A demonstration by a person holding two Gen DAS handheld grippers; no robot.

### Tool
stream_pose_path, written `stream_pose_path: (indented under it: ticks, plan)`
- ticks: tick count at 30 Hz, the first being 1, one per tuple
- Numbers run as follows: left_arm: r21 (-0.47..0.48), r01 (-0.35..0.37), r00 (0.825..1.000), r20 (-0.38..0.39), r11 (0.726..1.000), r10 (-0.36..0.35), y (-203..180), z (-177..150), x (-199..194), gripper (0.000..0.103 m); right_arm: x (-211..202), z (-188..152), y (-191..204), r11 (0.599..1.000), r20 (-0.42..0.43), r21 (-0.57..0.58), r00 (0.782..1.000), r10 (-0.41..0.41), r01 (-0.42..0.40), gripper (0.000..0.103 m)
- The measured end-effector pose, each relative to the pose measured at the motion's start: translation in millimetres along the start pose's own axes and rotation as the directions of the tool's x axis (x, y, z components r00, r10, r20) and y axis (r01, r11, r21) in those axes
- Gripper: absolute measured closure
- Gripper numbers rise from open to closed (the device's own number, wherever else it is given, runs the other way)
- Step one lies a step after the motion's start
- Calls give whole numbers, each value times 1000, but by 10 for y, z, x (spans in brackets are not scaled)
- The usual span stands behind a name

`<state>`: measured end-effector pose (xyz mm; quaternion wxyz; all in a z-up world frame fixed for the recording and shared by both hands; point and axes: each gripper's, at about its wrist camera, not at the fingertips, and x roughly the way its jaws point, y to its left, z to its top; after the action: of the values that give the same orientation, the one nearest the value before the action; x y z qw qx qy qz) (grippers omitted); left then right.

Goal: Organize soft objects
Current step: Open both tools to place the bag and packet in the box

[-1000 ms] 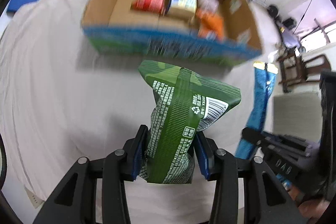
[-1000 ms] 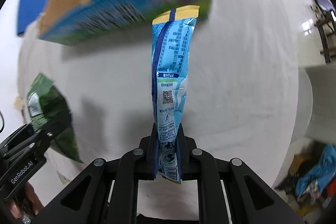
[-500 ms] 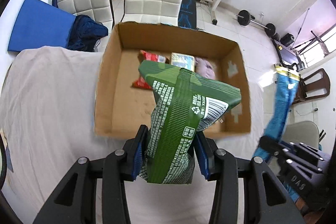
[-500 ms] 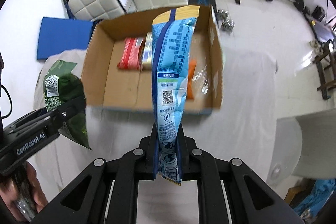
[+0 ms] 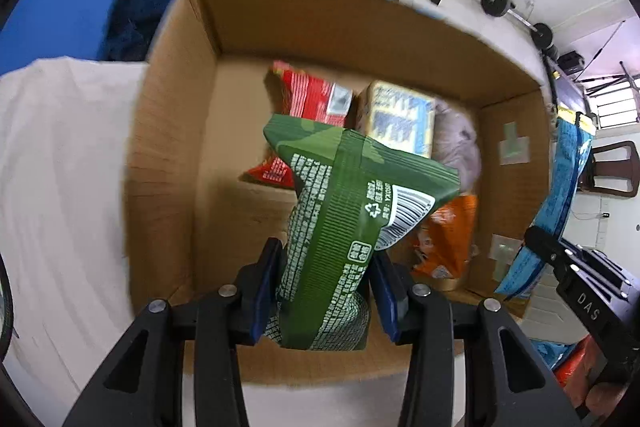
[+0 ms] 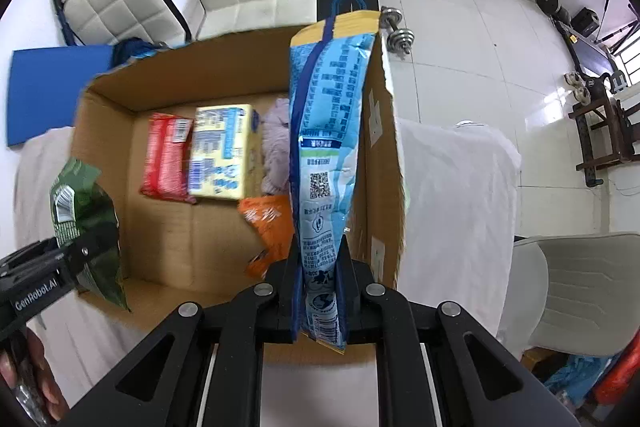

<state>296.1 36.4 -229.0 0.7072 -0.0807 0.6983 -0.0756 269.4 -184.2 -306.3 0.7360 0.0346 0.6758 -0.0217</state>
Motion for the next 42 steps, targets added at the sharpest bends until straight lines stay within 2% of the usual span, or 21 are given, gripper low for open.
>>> stream_pose_path:
  ticks: [9, 12, 16, 17, 19, 20, 21, 22, 24, 25, 27, 29, 36, 39, 42]
  plan:
    - [-12, 6, 996, -93, 1000, -7, 26, 46, 475, 61, 605, 121, -6, 1000, -97, 24, 995, -16, 18, 88]
    - [-4, -39, 993, -108, 999, 38, 26, 53, 544, 61, 667, 100, 8, 999, -99, 22, 994, -44, 46, 86]
    - [-15, -34, 993, -110, 999, 32, 18, 75, 542, 61, 688, 101, 2, 999, -94, 29, 995, -38, 41, 84]
    - [-22, -37, 994, -105, 999, 34, 24, 79, 519, 60, 673, 102, -16, 999, -91, 33, 995, -37, 40, 80]
    - [-25, -32, 995, -91, 999, 30, 40, 102, 465, 53, 635, 96, -24, 999, -73, 30, 997, -32, 35, 64]
    - [-25, -32, 997, -78, 999, 30, 41, 98, 417, 49, 605, 61, -14, 999, -62, 30, 998, -26, 28, 47]
    - [-26, -36, 997, -67, 999, 35, 48, 90, 375, 47, 547, 49, 14, 999, -54, 33, 999, -3, 5, 40]
    - [-27, -41, 998, -49, 999, 40, 52, 82, 312, 42, 513, 27, 17, 999, -48, 37, 999, 8, -6, 37]
    - [-27, -53, 998, -21, 998, 52, 62, 53, 182, 29, 477, -7, 54, 999, -36, 33, 999, 30, -29, 20]
    - [-23, -59, 998, -7, 998, 59, 65, 38, 125, 22, 463, -35, 82, 999, -31, 30, 999, 40, -39, 17]
    - [-16, -79, 996, 36, 997, 79, 83, -13, -21, 17, 430, -81, 127, 999, -20, 35, 999, 39, -38, 8]
    - [-13, -102, 993, 67, 995, 102, 84, -88, -133, 7, 401, -146, 130, 999, 2, 41, 1000, 30, -30, 0]
    - [7, -152, 973, 175, 988, 149, 83, -245, -504, 4, 256, -400, 226, 998, 47, 49, 998, 30, -33, 0]
    - [16, -169, 964, 211, 986, 162, 126, -360, -597, 4, 150, -498, 253, 998, 70, 48, 997, 30, -33, 0]
    - [18, -166, 962, 224, 986, 158, 83, -448, -651, 4, 21, -586, 263, 999, 88, 42, 996, 23, -27, 0]
